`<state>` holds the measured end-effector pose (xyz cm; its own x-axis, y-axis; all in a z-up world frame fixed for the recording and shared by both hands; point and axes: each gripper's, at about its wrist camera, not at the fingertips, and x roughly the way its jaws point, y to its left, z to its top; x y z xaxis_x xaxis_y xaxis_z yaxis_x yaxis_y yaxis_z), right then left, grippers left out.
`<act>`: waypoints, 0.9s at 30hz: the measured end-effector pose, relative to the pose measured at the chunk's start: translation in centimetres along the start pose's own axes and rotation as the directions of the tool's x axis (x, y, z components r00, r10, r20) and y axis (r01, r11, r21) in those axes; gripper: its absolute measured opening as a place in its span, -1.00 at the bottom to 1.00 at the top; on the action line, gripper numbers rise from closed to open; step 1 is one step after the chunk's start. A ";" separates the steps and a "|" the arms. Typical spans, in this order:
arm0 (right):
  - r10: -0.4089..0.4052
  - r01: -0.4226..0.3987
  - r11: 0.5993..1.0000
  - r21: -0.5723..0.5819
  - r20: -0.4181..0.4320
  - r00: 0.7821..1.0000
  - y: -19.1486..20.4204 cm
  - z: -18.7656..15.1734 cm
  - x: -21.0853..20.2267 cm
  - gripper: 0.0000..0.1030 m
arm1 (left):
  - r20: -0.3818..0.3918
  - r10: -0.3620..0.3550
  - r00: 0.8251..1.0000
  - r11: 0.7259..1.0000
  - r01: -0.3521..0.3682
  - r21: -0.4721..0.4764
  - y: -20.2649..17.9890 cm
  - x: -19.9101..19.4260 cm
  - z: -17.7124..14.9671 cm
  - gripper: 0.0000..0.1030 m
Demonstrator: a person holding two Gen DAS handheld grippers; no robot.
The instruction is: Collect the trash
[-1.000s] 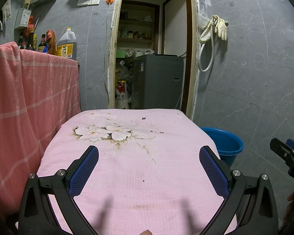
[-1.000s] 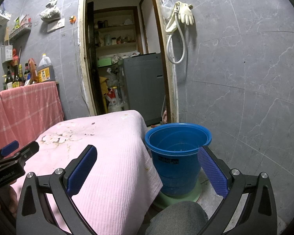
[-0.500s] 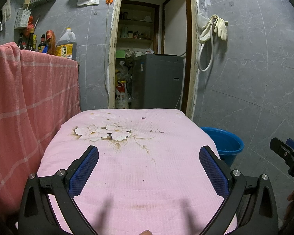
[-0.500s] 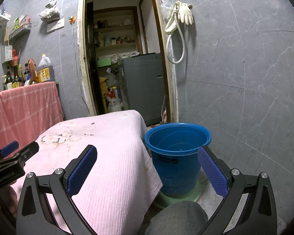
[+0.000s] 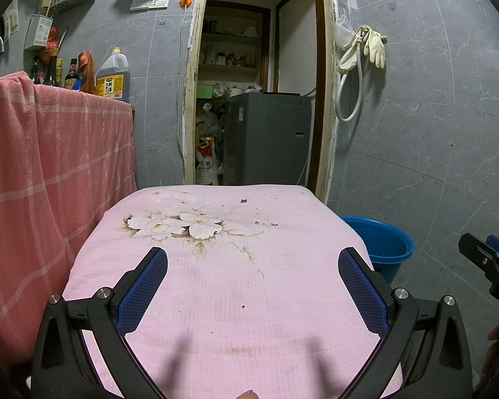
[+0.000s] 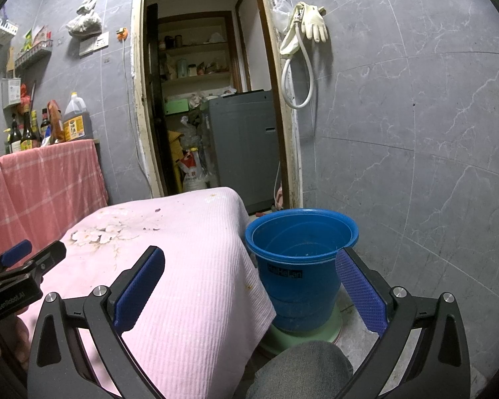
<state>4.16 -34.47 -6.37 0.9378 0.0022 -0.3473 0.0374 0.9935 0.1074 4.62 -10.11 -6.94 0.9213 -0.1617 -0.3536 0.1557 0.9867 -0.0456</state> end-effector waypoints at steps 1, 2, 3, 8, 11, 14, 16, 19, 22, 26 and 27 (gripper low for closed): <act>0.000 0.000 1.000 0.001 0.000 1.000 0.0 0.0 0.0 1.00 | 0.000 0.000 1.000 1.000 0.000 0.000 0.0 0.0 0.0 0.96; 0.000 0.000 1.000 0.001 0.000 1.000 0.0 0.0 0.0 1.00 | 0.000 0.000 1.000 1.000 0.000 -0.001 -0.1 0.0 0.0 0.96; 0.000 0.000 1.000 0.000 0.001 1.000 0.0 0.0 0.0 1.00 | -0.001 -0.001 1.000 1.000 0.001 -0.002 -0.1 0.0 0.0 0.96; 0.001 -0.001 1.000 0.000 0.000 1.000 0.0 0.0 0.0 1.00 | -0.001 -0.003 1.000 1.000 0.003 -0.001 -0.1 -0.1 0.1 0.96; 0.001 -0.001 1.000 0.001 0.000 1.000 0.0 0.0 0.0 1.00 | -0.006 -0.002 1.000 1.000 0.002 -0.007 -0.1 0.0 0.1 0.96; 0.001 -0.001 1.000 0.001 0.000 1.000 0.0 0.0 0.0 1.00 | -0.008 -0.005 1.000 1.000 0.005 -0.019 0.0 -0.1 0.2 0.96; 0.001 -0.001 1.000 0.000 0.000 1.000 0.0 0.0 0.0 1.00 | -0.012 -0.002 1.000 1.000 0.001 -0.024 0.0 -0.1 0.2 0.96; 0.001 -0.001 1.000 0.001 0.001 1.000 0.0 0.0 0.0 1.00 | -0.013 0.010 1.000 1.000 -0.010 -0.020 -0.1 -0.1 0.2 0.96; 0.001 -0.001 1.000 0.001 0.000 1.000 0.0 0.0 0.0 1.00 | -0.012 0.015 1.000 1.000 -0.015 -0.015 -0.3 -0.1 0.1 0.96; 0.001 -0.001 1.000 0.001 -0.001 1.000 0.0 -0.1 0.0 1.00 | -0.012 0.017 1.000 1.000 -0.017 -0.014 -0.4 -0.1 0.0 0.96; 0.000 0.000 1.000 0.002 -0.001 1.000 0.0 0.0 0.0 1.00 | -0.013 0.018 1.000 1.000 -0.018 -0.015 -0.4 -0.1 0.0 0.96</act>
<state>4.14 -34.46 -6.41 0.9376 0.0027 -0.3478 0.0376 0.9933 0.1092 4.45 -10.51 -6.86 0.9192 -0.1439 -0.3666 0.1337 0.9896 -0.0532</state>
